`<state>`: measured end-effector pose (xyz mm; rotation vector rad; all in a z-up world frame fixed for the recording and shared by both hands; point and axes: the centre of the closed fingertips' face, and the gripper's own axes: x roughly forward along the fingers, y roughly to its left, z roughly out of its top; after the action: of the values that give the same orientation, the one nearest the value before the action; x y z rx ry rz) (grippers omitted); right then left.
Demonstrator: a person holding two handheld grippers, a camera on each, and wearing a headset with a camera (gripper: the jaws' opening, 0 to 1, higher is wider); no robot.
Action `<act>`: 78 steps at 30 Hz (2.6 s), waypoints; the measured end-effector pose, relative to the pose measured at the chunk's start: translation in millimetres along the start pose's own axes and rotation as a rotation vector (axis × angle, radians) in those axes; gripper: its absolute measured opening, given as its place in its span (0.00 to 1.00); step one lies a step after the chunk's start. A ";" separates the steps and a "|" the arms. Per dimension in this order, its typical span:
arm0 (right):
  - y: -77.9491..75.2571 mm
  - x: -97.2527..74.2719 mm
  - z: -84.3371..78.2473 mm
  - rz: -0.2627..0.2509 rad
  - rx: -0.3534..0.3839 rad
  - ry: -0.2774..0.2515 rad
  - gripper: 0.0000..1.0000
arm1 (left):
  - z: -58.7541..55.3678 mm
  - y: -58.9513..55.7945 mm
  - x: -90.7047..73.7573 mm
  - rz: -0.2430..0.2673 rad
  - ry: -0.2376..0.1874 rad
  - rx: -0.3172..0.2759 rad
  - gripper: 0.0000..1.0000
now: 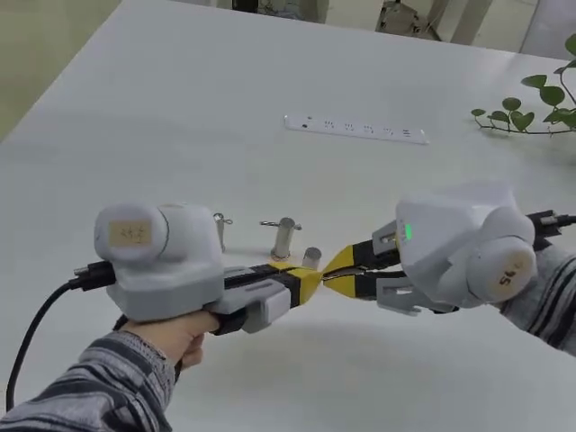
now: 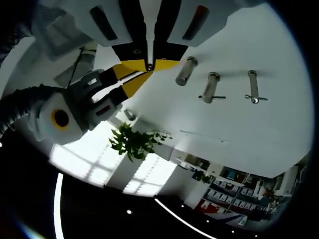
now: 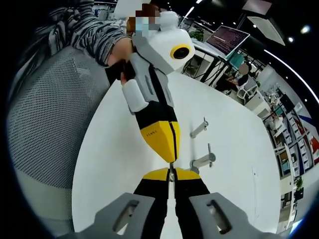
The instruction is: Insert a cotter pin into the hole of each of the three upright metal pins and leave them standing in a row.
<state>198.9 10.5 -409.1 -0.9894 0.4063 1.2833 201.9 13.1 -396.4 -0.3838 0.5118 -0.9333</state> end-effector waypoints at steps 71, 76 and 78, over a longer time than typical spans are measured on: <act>-29.3 7.3 -70.9 -0.030 0.060 0.209 0.00 | -3.4 42.1 19.9 0.317 0.068 0.468 0.30; -32.0 12.7 -76.4 -0.024 0.058 0.219 0.00 | -4.6 53.9 26.3 0.344 0.072 0.407 0.29; -33.1 14.8 -76.8 -0.023 0.054 0.219 0.00 | -6.7 56.5 29.6 0.343 0.078 0.403 0.28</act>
<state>253.5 -40.5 -449.5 -1.0894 0.5934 1.1417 249.8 18.4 -438.7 0.1044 0.4306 -0.6967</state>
